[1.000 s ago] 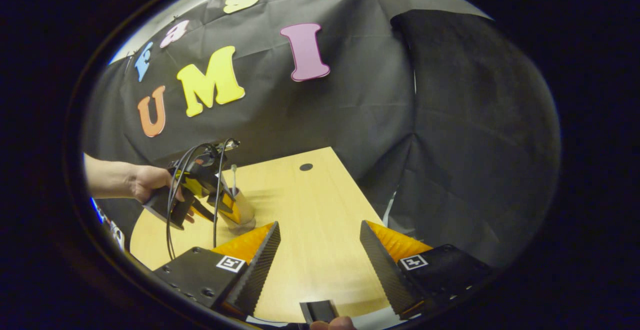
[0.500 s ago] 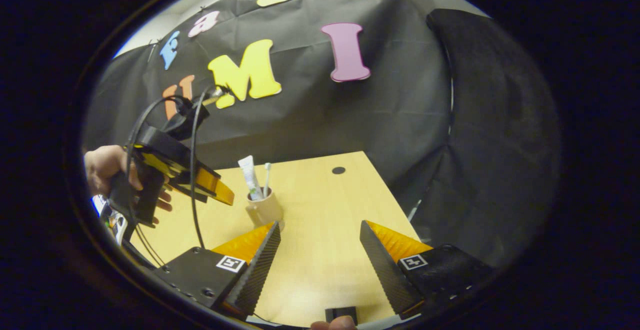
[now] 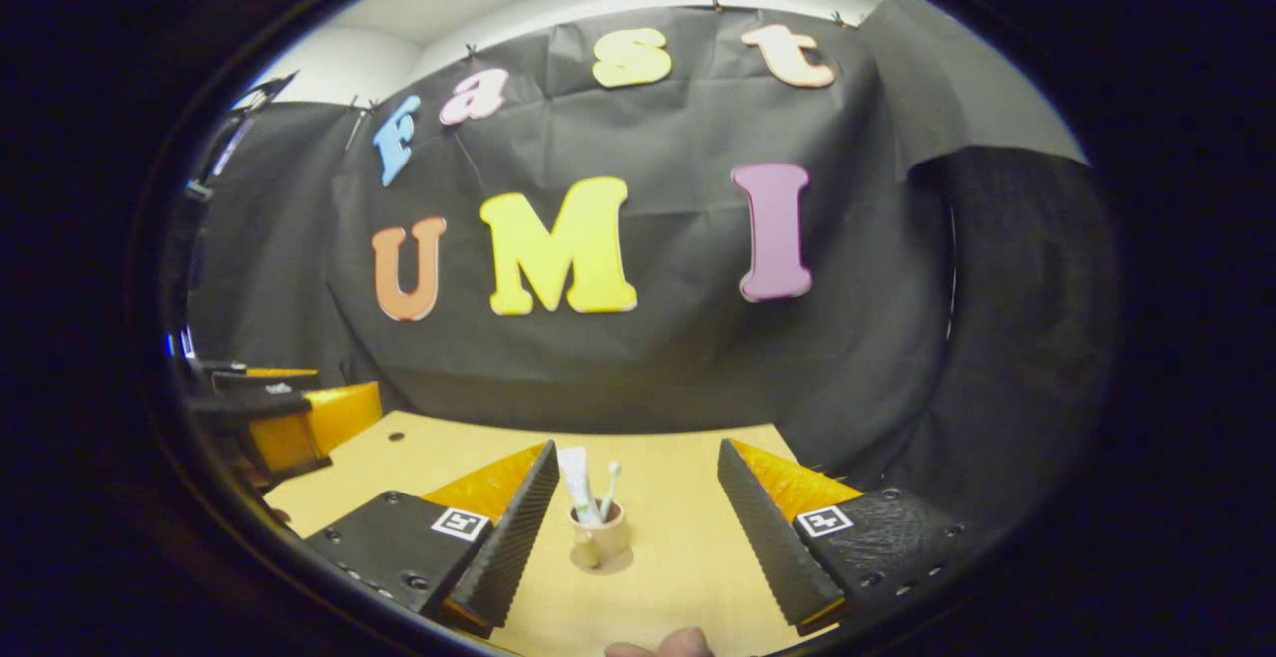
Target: Put the toothbrush and toothpaste on the desktop into the cup, then pick up the cup and place it on the coaster on the desktop.
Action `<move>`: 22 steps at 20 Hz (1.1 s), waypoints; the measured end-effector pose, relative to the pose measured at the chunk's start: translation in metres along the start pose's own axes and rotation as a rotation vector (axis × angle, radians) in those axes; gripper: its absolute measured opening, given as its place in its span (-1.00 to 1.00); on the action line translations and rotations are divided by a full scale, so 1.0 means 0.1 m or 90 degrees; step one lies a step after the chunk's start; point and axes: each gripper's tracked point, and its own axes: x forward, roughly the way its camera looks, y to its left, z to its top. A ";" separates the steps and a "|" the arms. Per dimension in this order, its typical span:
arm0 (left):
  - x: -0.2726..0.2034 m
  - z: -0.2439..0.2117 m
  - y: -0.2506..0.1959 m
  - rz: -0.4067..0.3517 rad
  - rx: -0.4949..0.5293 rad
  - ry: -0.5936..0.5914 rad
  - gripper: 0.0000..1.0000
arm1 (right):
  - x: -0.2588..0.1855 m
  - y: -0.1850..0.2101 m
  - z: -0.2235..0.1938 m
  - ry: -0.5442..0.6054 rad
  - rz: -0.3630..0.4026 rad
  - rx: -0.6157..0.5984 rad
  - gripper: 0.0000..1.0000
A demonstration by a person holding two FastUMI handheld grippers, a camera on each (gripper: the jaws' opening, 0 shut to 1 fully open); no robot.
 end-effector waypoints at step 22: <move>-0.23 0.41 0.01 -0.012 -0.023 -0.118 0.94 | -0.30 0.39 0.31 -0.093 -0.011 -0.008 0.92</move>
